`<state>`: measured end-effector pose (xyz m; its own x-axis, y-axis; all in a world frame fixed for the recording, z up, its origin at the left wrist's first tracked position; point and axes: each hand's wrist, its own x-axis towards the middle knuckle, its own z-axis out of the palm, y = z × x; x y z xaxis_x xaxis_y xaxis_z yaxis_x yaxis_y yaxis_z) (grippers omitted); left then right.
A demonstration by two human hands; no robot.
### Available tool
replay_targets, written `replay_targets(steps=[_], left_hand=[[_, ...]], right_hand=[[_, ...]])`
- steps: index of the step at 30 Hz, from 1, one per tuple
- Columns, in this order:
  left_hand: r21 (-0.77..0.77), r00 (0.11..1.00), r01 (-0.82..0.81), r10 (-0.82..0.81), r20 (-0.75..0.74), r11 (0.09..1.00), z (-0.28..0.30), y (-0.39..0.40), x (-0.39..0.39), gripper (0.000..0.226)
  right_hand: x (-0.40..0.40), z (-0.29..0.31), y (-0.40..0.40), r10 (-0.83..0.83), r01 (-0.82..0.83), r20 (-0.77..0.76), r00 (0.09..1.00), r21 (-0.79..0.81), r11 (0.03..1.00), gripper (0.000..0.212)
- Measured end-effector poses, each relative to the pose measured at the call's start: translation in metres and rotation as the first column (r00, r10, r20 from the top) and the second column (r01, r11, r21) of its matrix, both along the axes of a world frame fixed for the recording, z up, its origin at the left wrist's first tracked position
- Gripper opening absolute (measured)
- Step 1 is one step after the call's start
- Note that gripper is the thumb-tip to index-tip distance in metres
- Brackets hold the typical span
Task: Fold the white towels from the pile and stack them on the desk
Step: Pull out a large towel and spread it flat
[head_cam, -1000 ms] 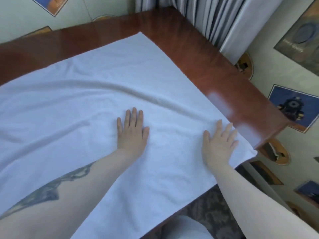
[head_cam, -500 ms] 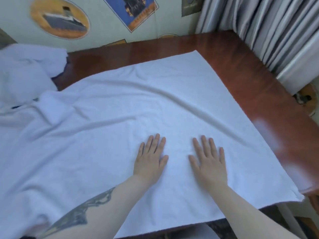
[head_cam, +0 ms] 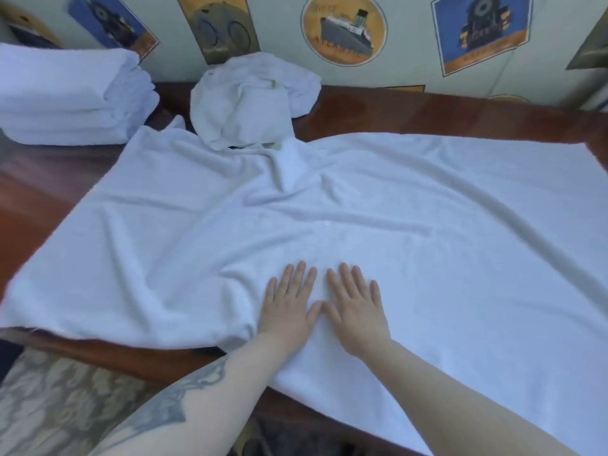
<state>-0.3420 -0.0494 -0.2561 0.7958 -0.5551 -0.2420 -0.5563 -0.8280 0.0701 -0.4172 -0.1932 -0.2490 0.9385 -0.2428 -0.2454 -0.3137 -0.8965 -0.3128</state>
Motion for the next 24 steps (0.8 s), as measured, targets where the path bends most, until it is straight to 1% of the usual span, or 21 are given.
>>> replay_targets(steps=[2, 3, 5, 6, 7, 8, 10, 11, 12, 13, 14, 15, 17, 21, 24], left_hand=[[-0.003, 1.0, -0.017, 0.017, -0.024, 1.0, 0.002, 0.042, 0.02, 0.065], [0.004, 0.999, 0.0, 0.0, -0.037, 1.0, 0.003, 0.061, 0.03, 0.066], [0.006, 0.996, 0.049, -0.048, -0.071, 0.999, 0.003, 0.096, 0.048, 0.064], [-0.01, 0.995, 0.054, -0.055, -0.083, 0.998, 0.003, 0.111, 0.056, 0.064], [-0.04, 0.996, 0.035, -0.039, -0.086, 0.999, 0.002, 0.126, 0.064, 0.063], [-0.068, 0.996, 0.002, -0.009, -0.089, 0.998, 0.001, 0.142, 0.072, 0.063], [-0.089, 0.996, -0.023, 0.015, -0.089, 0.996, -0.002, 0.177, 0.086, 0.062], [-0.071, 0.998, -0.012, 0.007, -0.069, 0.997, -0.004, 0.194, 0.092, 0.062], [-0.042, 0.999, 0.001, -0.003, -0.048, 0.999, -0.005, 0.208, 0.098, 0.062], [-0.023, 0.999, 0.004, -0.005, -0.038, 1.0, -0.005, 0.221, 0.104, 0.063], [-0.013, 0.999, 0.002, -0.003, -0.042, 1.0, -0.005, 0.231, 0.109, 0.063], [-0.014, 0.999, 0.005, -0.006, -0.049, 1.0, -0.004, 0.238, 0.115, 0.063], [-0.023, 0.997, 0.028, -0.03, -0.072, 0.999, -0.003, 0.244, 0.128, 0.064], [-0.04, 0.99, 0.077, -0.081, -0.115, 0.996, 0.002, 0.233, 0.163, 0.067], [-0.027, 0.977, 0.101, -0.104, -0.188, 0.995, 0.014, 0.211, 0.191, 0.067]], right_hand=[[-0.008, -0.01, 0.002, 0.016, -0.017, -0.017, 1.0, -0.08, 0.997, 0.063], [-0.011, -0.013, -0.001, 0.017, -0.021, -0.029, 0.999, -0.118, 0.993, 0.063], [-0.011, -0.012, -0.005, 0.013, -0.025, -0.072, 0.997, -0.161, 0.987, 0.065], [-0.009, -0.01, -0.004, -0.013, -0.002, -0.091, 0.996, -0.163, 0.987, 0.066], [-0.005, -0.006, 0.002, -0.067, 0.051, -0.104, 0.992, -0.152, 0.987, 0.067], [0.002, 0.0, 0.014, -0.159, 0.147, -0.093, 0.983, -0.12, 0.982, 0.069], [0.026, 0.01, 0.058, -0.364, 0.362, -0.019, 0.931, -0.055, 0.93, 0.068], [0.042, 0.014, 0.087, -0.387, 0.388, 0.02, 0.922, -0.035, 0.921, 0.068], [0.057, 0.016, 0.12, -0.336, 0.338, 0.054, 0.94, -0.021, 0.941, 0.068], [0.072, 0.016, 0.153, -0.235, 0.235, 0.063, 0.97, 0.01, 0.972, 0.067], [0.084, 0.015, 0.184, -0.133, 0.131, 0.046, 0.99, 0.045, 0.99, 0.065], [0.094, 0.013, 0.208, -0.062, 0.062, 0.002, 0.998, 0.063, 0.996, 0.063], [0.106, 0.005, 0.227, -0.041, 0.044, -0.076, 0.996, 0.038, 0.998, 0.065], [0.13, 0.002, 0.198, -0.021, 0.02, -0.156, 0.988, -0.008, 1.0, 0.069], [0.159, 0.013, 0.181, -0.052, 0.059, -0.217, 0.975, 0.027, 0.998, 0.069]])
